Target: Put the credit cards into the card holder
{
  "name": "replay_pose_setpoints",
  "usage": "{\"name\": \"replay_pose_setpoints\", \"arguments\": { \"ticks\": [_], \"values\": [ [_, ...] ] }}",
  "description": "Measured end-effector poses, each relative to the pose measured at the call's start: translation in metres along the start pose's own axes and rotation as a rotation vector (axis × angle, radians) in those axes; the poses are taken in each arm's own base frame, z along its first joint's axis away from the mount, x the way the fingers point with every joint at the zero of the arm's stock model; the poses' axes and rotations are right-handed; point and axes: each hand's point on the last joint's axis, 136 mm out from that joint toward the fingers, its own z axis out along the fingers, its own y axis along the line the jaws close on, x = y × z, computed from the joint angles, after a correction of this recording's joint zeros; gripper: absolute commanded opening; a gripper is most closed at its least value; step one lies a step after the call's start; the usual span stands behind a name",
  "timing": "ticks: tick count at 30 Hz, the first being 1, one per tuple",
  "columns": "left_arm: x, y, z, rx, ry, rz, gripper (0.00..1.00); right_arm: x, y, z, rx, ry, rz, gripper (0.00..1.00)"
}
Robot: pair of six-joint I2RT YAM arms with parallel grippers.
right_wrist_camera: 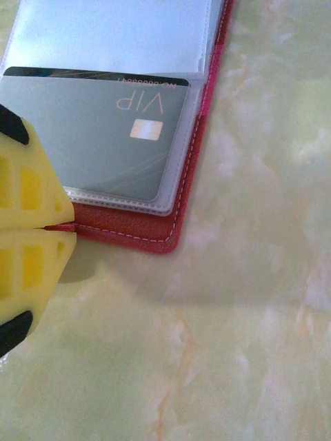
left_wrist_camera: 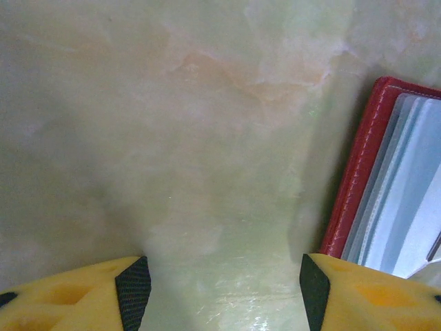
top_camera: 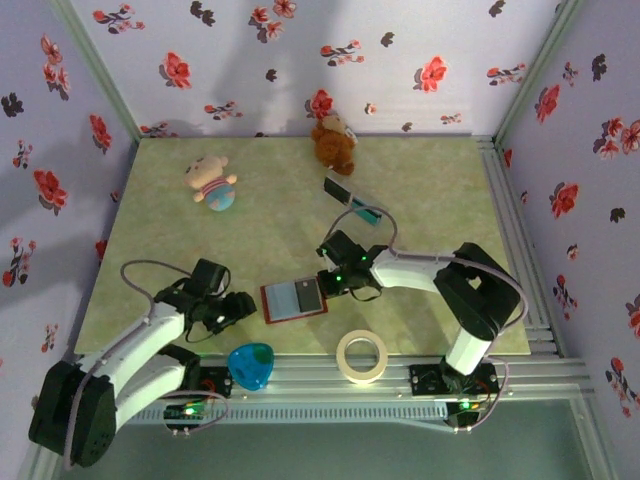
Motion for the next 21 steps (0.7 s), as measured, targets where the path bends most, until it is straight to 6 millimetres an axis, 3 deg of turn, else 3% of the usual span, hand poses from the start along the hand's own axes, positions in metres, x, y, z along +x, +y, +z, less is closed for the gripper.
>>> {"name": "replay_pose_setpoints", "arguments": {
  "ticks": [5,9,16,21],
  "values": [
    [-0.001,-0.022,0.006,0.098,0.035,0.017,0.58,0.004,0.006,0.000,-0.045,0.005,0.003,0.00],
    [-0.001,-0.026,0.010,0.121,0.058,0.019,0.51,0.006,0.012,0.002,-0.090,0.001,0.011,0.00],
    [-0.001,-0.094,0.000,0.413,0.066,0.164,0.50,0.005,0.021,0.005,-0.154,-0.005,0.024,0.00],
    [0.002,-0.114,-0.003,0.491,0.075,0.211,0.50,0.004,0.027,0.008,-0.194,-0.003,0.036,0.00]
  ]
}}
